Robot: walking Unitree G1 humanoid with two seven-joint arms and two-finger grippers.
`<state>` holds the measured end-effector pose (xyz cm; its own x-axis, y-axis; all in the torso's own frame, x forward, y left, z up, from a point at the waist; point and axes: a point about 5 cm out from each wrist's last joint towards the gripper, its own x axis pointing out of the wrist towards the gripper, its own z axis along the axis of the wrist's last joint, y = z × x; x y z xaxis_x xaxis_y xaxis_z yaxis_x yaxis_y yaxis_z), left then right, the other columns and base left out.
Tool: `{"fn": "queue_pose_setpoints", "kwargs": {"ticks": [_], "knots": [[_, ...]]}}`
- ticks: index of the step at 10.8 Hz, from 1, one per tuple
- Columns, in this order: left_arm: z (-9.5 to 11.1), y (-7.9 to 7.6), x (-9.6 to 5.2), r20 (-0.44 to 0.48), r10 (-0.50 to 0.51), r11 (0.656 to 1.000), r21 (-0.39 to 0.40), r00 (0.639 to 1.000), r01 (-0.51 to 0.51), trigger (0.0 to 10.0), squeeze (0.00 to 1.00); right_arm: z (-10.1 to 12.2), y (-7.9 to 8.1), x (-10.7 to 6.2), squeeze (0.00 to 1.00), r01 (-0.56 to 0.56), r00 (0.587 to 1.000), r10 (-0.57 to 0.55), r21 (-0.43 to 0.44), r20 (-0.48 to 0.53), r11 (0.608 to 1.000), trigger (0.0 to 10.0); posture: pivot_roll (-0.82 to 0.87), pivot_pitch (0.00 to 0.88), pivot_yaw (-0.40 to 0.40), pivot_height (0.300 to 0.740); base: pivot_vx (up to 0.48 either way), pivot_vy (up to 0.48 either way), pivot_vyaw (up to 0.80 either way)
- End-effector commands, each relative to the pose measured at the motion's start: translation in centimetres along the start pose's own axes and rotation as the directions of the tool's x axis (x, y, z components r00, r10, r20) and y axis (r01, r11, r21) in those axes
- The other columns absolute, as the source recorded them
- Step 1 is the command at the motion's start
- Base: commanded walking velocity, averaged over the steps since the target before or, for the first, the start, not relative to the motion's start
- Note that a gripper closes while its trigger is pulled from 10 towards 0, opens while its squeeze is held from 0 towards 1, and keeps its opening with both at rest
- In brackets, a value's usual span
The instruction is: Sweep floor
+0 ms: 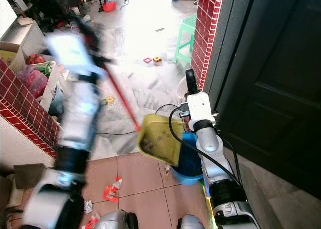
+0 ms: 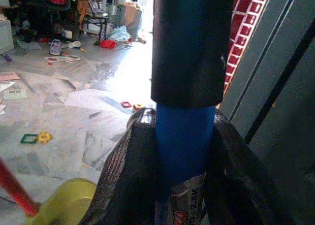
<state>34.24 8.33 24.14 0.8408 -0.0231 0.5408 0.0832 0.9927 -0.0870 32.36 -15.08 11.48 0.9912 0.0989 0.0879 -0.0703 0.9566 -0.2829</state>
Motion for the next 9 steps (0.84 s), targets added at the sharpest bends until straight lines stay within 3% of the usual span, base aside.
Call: {"fn": "queue_pose_setpoints", "kwargs": {"ticks": [1,2,3,4,5,7,8,9], "knots": [[0.1,-1.2,-0.4,0.018,-0.068,0.997,0.034,0.998,0.067,10.0,0.00,0.8,0.0,0.4,0.00,-0.008,0.999,0.010,-0.033,0.041,0.999,10.0,-0.12,0.052,0.074,0.740,0.000,0.000,0.00],[0.2,-3.8,-1.1,0.039,-0.162,0.987,0.028,0.986,0.161,10.0,0.00,0.8,0.0,0.3,0.00,-0.006,0.999,0.007,-0.030,0.044,1.000,10.0,-0.11,0.053,0.077,0.740,0.000,0.000,0.00],[0.2,-5.0,-1.5,0.051,-0.235,0.971,0.044,0.971,0.233,10.0,0.00,0.8,0.0,0.3,0.00,-0.004,0.999,0.005,-0.030,0.044,1.000,10.0,-0.11,0.054,0.081,0.740,0.000,0.000,0.00],[0.0,-6.6,-2.1,0.054,-0.354,0.935,0.053,0.934,0.352,10.0,0.00,0.9,-0.1,0.4,0.00,0.002,0.999,-0.001,-0.027,0.048,1.000,10.0,-0.11,0.055,0.086,0.740,0.000,0.000,0.00],[0.1,-8.6,-3.4,0.069,-0.531,0.845,0.113,0.845,0.522,10.0,0.00,1.0,-0.2,0.4,0.00,0.010,0.999,-0.009,-0.024,0.054,1.000,10.0,-0.11,0.056,0.090,0.740,0.000,0.000,0.00],[-0.7,-10.5,-6.0,0.015,-0.740,0.667,0.145,0.672,0.731,10.0,0.00,1.0,-0.2,0.4,0.00,0.015,0.998,-0.014,-0.022,0.055,1.000,10.0,-0.11,0.055,0.094,0.740,0.000,0.000,0.00],[-1.6,-11.4,-7.5,-0.063,-0.831,0.542,0.128,0.552,0.830,10.0,0.00,1.0,-0.2,0.5,0.00,0.018,0.998,-0.017,-0.022,0.056,1.000,10.0,-0.10,0.055,0.092,0.740,0.000,0.000,0.00],[-1.7,-11.8,-8.0,-0.077,-0.854,0.505,0.123,0.515,0.855,10.0,0.00,1.0,-0.3,0.6,0.00,0.021,0.998,-0.020,-0.022,0.056,1.000,10.0,-0.10,0.055,0.089,0.740,0.000,0.000,0.00]]}}
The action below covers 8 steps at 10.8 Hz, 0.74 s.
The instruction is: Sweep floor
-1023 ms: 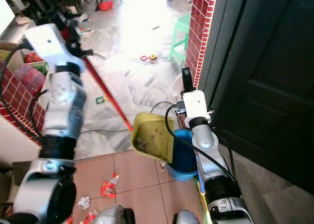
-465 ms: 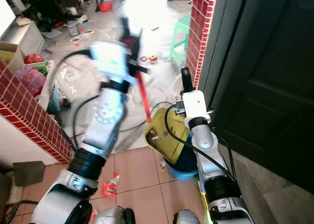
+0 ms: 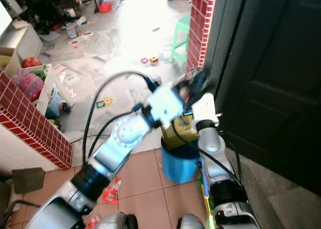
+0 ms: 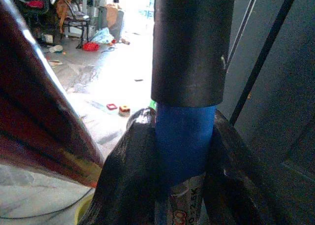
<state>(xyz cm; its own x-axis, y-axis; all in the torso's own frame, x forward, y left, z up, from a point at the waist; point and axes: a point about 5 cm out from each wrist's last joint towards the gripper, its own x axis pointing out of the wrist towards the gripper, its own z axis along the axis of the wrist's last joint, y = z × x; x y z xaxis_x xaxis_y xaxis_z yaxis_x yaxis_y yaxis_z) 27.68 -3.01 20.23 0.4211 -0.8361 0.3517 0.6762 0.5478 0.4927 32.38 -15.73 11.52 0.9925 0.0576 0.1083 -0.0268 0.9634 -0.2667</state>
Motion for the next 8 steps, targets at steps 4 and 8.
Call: {"fn": "queue_pose_setpoints", "kwargs": {"ticks": [4,8], "knots": [[0.9,-0.3,0.2,-0.016,-0.071,0.997,-0.024,0.997,0.070,10.0,0.00,1.2,0.4,0.9,0.00,-0.032,0.998,0.034,-0.038,0.052,0.999,10.0,-0.10,0.051,0.081,0.740,0.000,0.000,0.00],[3.1,1.3,-0.1,-0.018,-0.116,0.993,0.022,0.993,0.116,10.0,0.00,1.3,0.1,1.2,0.00,-0.024,0.998,0.027,-0.041,0.057,0.999,10.0,-0.09,0.044,0.070,0.740,0.000,0.000,0.00]]}}
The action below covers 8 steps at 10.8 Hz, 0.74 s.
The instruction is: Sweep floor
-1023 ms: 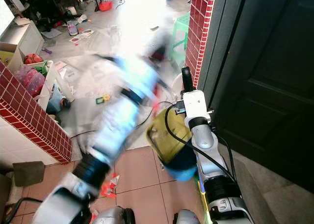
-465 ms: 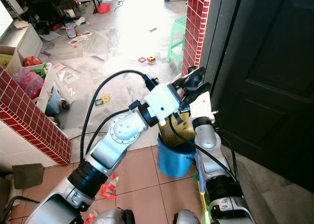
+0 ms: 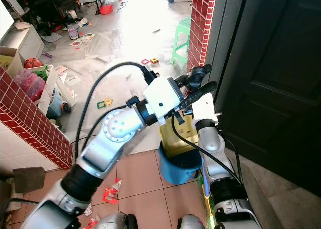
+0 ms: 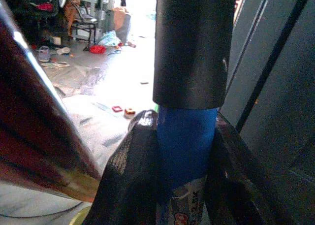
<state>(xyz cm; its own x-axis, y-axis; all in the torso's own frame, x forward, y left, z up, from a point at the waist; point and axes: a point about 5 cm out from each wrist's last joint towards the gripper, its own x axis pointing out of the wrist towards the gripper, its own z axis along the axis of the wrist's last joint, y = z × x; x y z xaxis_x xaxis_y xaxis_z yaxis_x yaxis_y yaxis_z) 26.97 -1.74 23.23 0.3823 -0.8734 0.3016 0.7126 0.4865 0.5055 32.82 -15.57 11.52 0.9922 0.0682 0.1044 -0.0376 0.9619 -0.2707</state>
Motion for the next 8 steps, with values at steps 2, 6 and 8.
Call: {"fn": "queue_pose_setpoints", "kwargs": {"ticks": [2,6,8], "knots": [[2.0,1.5,0.1,0.032,0.043,0.995,0.088,0.999,-0.045,10.0,0.00,1.5,0.0,1.0,0.00,-0.016,0.998,0.019,-0.036,0.064,0.999,10.0,-0.08,0.039,0.064,0.740,0.000,0.000,0.00],[7.5,11.2,-2.8,0.213,0.511,0.834,0.111,0.833,-0.540,10.0,0.00,1.4,0.5,1.4,0.00,-0.057,0.997,0.059,-0.037,0.049,0.998,10.0,-0.05,0.023,0.042,0.740,0.000,0.000,0.00],[9.0,14.5,-5.2,0.269,0.666,0.694,0.118,0.696,-0.710,10.0,0.00,0.9,1.0,1.5,0.00,-0.098,0.995,0.098,-0.032,0.017,0.995,10.0,-0.04,0.021,0.039,0.740,0.000,0.000,0.00]]}}
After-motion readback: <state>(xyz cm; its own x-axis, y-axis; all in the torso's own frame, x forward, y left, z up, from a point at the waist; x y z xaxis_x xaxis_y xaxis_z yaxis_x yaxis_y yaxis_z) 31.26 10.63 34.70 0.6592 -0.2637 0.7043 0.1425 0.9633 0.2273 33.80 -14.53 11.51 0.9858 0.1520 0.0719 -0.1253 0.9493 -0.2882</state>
